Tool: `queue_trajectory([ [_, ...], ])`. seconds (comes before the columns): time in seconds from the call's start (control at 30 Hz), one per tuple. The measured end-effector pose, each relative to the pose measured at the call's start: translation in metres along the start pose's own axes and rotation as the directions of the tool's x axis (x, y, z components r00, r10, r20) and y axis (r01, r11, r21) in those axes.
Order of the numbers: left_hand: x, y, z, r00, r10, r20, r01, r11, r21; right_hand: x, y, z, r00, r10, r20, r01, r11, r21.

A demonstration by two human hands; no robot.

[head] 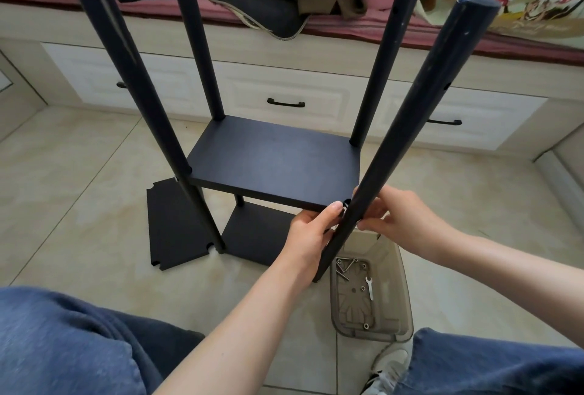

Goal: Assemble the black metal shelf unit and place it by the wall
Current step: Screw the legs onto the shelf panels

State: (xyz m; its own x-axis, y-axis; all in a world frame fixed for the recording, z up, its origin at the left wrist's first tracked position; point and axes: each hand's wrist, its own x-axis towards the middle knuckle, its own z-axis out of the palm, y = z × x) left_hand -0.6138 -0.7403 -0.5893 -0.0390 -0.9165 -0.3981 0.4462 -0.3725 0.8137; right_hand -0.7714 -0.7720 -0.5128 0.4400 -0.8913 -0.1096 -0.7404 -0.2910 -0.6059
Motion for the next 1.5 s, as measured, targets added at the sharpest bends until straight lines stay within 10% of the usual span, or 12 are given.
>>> queue_trajectory([
  [1.13,-0.012,0.007,0.006,0.996,0.088,0.012,-0.088,0.995,-0.038,0.015,0.000,-0.003,1.000,0.029,0.004,-0.028,0.993,-0.114],
  [1.5,-0.015,0.012,0.005,1.000,0.002,-0.003,-0.002,0.998,0.069,0.028,0.000,-0.011,0.971,0.160,0.179,-0.198,0.955,0.222],
])
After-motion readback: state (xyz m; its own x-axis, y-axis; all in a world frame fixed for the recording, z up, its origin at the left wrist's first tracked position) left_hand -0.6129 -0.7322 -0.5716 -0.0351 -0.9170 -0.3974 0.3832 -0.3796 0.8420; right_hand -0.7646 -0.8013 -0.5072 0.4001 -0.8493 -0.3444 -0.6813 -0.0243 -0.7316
